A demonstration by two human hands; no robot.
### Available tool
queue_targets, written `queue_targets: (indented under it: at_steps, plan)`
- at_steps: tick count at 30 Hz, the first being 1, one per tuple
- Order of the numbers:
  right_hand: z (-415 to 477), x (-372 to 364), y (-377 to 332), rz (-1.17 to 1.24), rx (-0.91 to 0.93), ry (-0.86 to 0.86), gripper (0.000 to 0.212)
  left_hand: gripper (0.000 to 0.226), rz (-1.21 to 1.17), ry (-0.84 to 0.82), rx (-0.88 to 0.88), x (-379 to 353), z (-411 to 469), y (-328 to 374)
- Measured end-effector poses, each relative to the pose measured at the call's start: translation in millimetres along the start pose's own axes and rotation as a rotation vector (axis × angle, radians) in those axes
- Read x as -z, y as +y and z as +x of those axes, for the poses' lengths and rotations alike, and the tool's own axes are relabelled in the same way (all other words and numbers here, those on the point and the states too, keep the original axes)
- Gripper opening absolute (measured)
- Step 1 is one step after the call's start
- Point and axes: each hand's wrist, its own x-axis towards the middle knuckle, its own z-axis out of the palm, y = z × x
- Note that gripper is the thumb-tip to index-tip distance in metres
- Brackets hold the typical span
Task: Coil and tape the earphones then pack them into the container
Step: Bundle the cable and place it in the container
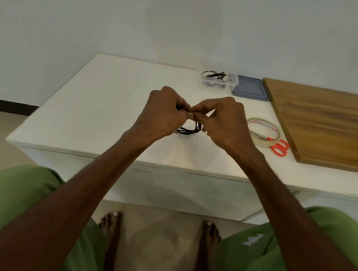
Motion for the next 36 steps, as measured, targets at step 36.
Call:
queue_targets:
  at_steps: [36]
  plan:
    - [34,6,6,0.573,-0.346,-0.263,0.013,0.032,0.326,0.164,-0.44,14,-14,-16]
